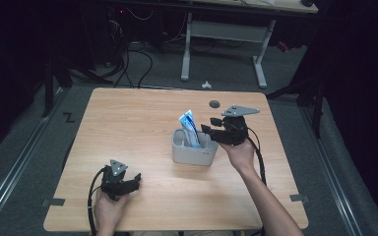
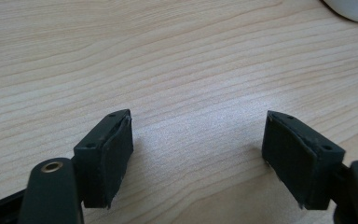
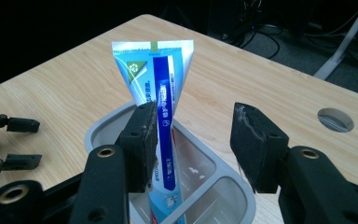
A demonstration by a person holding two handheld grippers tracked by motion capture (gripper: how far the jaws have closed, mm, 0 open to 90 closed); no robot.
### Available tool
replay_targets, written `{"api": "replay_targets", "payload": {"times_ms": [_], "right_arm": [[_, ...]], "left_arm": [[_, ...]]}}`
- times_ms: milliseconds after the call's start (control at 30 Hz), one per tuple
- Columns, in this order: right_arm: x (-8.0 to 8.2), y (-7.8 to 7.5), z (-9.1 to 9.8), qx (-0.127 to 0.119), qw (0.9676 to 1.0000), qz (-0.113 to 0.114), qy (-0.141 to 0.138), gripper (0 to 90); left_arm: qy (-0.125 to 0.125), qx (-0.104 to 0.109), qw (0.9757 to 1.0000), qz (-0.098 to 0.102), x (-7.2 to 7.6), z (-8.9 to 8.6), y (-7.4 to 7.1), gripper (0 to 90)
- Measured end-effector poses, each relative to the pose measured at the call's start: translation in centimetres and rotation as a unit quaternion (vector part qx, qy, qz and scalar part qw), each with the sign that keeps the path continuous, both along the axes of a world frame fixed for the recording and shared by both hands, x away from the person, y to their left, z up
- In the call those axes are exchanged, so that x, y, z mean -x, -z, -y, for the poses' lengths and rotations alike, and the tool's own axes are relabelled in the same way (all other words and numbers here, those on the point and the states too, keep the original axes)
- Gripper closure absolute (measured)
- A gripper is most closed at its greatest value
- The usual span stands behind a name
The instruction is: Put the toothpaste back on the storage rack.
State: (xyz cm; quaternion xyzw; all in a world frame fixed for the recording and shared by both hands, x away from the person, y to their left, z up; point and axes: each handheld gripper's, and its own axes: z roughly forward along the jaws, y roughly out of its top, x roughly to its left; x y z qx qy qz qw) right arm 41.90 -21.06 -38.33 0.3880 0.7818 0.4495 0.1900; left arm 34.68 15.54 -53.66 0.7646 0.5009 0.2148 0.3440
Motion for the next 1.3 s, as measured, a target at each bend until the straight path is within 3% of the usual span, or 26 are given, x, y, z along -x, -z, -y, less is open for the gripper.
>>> {"api": "replay_targets", "payload": {"times_ms": [1300], "right_arm": [[1.7,0.0,4.8,-0.015,0.9995,0.004,0.028,51.6]], "left_arm": [[0.0,-0.001,1.0,0.0,0.0,0.0,0.0,25.1]]}}
